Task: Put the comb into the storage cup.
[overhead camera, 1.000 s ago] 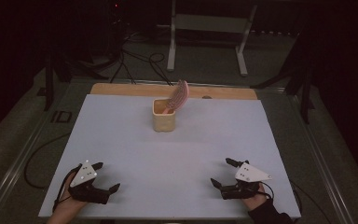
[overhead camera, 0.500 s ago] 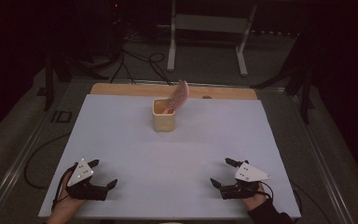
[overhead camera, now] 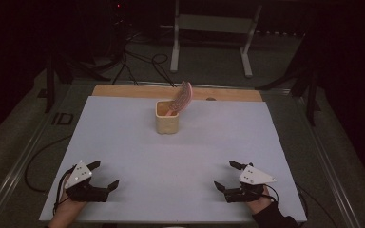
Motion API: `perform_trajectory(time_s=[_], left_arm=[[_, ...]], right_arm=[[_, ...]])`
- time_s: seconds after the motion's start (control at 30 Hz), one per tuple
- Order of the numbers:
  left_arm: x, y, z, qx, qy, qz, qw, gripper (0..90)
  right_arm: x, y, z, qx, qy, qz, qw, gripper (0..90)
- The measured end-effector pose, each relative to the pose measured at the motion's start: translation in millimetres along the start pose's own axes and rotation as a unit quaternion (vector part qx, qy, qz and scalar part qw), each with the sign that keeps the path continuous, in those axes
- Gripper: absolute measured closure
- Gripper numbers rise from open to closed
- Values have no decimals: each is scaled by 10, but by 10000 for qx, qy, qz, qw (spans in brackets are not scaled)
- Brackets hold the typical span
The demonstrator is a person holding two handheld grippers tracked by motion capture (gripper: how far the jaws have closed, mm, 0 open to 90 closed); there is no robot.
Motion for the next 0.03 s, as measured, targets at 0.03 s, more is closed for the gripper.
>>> perform_trajectory(time_s=[0.03], left_arm=[[-2, 0, 0, 8, 18, 2, 10000, 0]], right_arm=[[1, -2, -1, -6, 0, 17, 10000, 94]])
Point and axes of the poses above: each handheld gripper's, and its own axes: z roughly backward along the jaws, y roughly out of its top, x roughly to its right, the point moved 2 cm from there along -z, roughly forward along the jaws, and after that the axes turned 4 degrees about z, right-handed, at the moved point
